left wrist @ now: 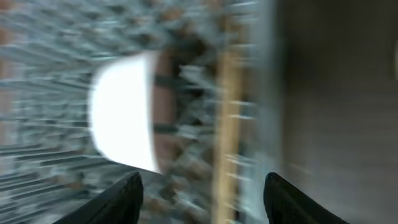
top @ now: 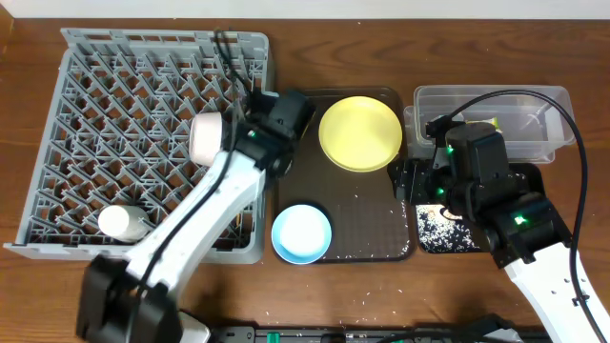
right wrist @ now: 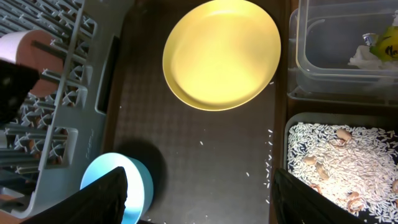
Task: Sort waste into correct bins and load items into the dishwasher
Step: 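Grasp the blue bowl on the tray with the left gripper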
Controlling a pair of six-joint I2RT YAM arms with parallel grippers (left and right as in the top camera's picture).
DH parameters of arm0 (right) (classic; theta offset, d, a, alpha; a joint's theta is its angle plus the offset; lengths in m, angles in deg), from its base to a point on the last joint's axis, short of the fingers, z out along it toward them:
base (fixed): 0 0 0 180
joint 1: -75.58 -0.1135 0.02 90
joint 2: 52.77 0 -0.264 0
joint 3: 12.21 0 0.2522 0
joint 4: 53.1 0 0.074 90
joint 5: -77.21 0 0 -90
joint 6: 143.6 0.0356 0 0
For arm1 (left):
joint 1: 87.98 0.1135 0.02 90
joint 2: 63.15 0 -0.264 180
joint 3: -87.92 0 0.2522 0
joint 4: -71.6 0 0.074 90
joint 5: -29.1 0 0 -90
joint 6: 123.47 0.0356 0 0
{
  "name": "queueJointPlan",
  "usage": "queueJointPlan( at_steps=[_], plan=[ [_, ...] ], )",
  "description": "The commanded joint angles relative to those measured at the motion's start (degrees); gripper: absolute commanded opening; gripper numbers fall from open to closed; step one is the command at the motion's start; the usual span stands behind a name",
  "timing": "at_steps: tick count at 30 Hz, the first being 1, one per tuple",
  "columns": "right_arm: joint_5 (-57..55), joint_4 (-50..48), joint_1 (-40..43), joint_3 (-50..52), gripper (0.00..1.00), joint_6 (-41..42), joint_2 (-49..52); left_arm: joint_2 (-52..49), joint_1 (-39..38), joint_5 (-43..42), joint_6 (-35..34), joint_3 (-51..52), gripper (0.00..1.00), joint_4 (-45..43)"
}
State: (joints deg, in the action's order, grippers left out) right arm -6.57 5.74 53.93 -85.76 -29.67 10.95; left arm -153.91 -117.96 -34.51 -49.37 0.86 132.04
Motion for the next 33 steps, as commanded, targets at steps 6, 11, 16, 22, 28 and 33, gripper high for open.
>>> queueJointPlan(
  at_steps=[6, 11, 16, 22, 28, 33],
  plan=[
    [0.0, -0.1, 0.2, 0.0, 0.73, 0.2, 0.2, 0.6, -8.0, -23.4, -5.6, 2.0, 0.12, 7.1],
    [0.0, -0.1, 0.2, 0.0, 0.73, 0.2, 0.2, -4.4, -11.6, -23.4, -15.5, 6.4, 0.08, 6.1],
    [0.0, -0.1, 0.2, 0.0, 0.73, 0.2, 0.2, -11.6, -12.9, -36.8, -18.3, 9.4, 0.08, -7.8],
    [0.0, 0.2, 0.2, 0.0, 0.73, 0.2, 0.2, -11.9, -12.5, -43.8, -18.0, 8.2, 0.08, -12.6],
    [0.0, 0.2, 0.2, 0.0, 0.73, 0.2, 0.2, -4.6, -9.9, -41.0, -15.1, 6.3, 0.28, -8.2],
    [0.0, 0.1, 0.2, 0.0, 0.73, 0.2, 0.2, 3.8, -5.4, -26.9, -10.6, 6.4, 0.43, 0.7]
  ],
)
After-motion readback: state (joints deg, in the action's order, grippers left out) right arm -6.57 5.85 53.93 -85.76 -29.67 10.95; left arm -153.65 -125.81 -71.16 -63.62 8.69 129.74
